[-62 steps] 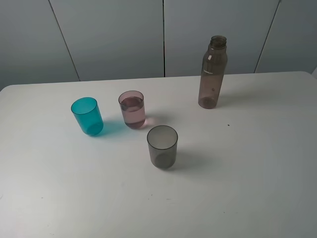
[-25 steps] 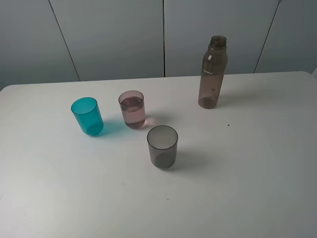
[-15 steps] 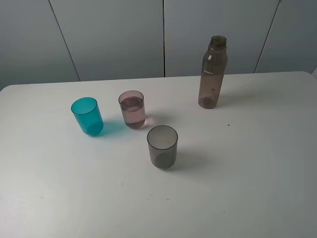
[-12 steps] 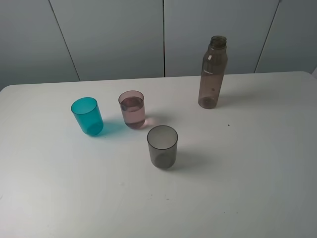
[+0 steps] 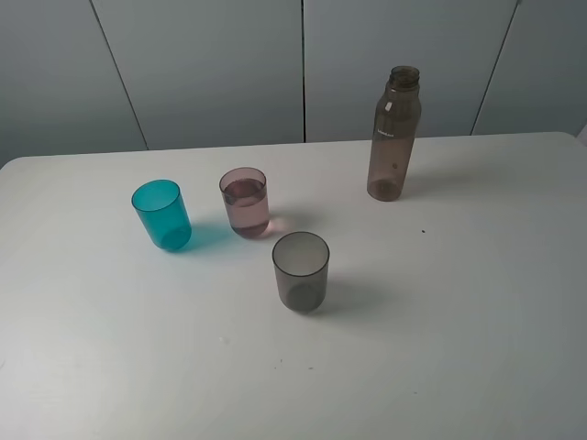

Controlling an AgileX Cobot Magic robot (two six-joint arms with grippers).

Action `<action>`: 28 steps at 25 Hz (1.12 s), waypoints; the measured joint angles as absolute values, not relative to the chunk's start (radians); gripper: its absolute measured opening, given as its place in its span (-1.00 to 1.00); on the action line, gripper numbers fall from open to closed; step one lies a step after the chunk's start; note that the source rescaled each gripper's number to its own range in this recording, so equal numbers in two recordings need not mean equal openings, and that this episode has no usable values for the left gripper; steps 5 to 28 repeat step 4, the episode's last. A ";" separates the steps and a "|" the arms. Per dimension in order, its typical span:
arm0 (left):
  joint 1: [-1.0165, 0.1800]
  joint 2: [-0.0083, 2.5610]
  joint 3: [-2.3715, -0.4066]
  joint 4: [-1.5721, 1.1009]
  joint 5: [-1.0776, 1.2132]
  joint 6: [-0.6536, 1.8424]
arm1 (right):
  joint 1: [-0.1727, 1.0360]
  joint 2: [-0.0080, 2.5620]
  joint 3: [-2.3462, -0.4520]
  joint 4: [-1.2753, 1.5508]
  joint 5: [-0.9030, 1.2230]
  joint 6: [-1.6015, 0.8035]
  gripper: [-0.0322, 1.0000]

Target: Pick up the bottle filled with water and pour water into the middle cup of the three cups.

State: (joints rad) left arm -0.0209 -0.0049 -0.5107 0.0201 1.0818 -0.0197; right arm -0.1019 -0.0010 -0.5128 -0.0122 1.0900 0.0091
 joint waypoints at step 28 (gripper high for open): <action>-0.021 -0.005 -0.511 0.020 1.082 -0.020 | -0.102 -0.001 -0.513 -0.012 1.090 0.009 0.97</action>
